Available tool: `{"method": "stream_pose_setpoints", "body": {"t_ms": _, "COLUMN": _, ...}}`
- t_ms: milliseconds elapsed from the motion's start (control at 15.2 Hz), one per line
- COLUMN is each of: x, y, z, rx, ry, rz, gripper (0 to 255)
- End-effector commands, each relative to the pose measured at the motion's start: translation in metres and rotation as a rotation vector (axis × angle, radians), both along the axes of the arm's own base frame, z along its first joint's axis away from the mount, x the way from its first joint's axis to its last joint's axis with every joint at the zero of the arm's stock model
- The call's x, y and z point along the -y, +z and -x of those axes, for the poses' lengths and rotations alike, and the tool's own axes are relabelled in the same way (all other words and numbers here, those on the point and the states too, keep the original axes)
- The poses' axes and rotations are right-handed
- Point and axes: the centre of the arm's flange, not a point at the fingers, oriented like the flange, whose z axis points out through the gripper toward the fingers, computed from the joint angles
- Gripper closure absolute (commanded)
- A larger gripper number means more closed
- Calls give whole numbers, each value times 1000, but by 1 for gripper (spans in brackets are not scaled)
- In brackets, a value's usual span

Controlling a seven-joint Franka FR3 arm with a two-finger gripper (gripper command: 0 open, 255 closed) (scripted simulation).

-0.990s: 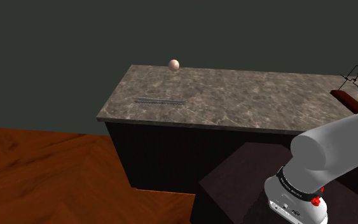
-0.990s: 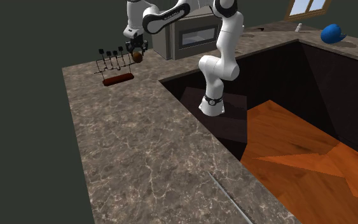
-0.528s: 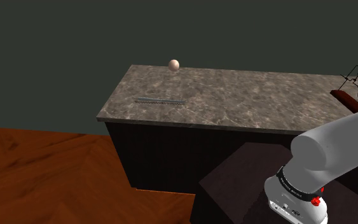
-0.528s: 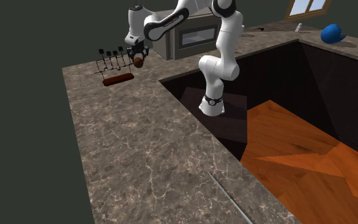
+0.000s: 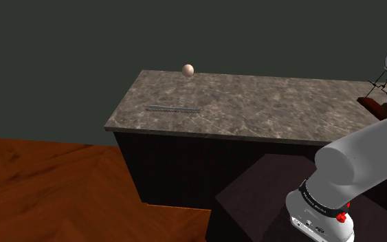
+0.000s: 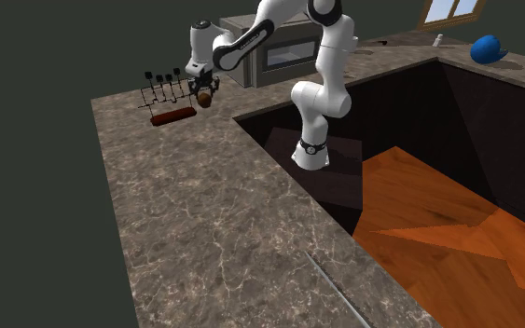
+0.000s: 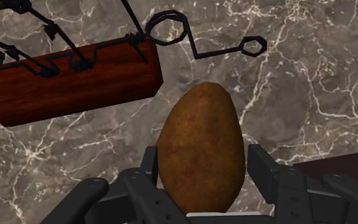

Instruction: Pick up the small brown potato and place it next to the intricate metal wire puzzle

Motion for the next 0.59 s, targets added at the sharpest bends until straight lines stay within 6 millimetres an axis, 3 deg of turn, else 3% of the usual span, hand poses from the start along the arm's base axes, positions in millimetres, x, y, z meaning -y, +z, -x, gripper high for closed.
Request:
{"method": "stream_pose_setpoints", "body": {"t_ms": 0, "x": 0, "y": -10, "z": -1, "rx": 0, "ry": 0, "rz": 1, "gripper": 255}}
{"method": "stream_pose_setpoints", "body": {"t_ms": 528, "x": 0, "y": -52, "z": -1, "rx": 0, "ry": 0, "rz": 1, "gripper": 255}}
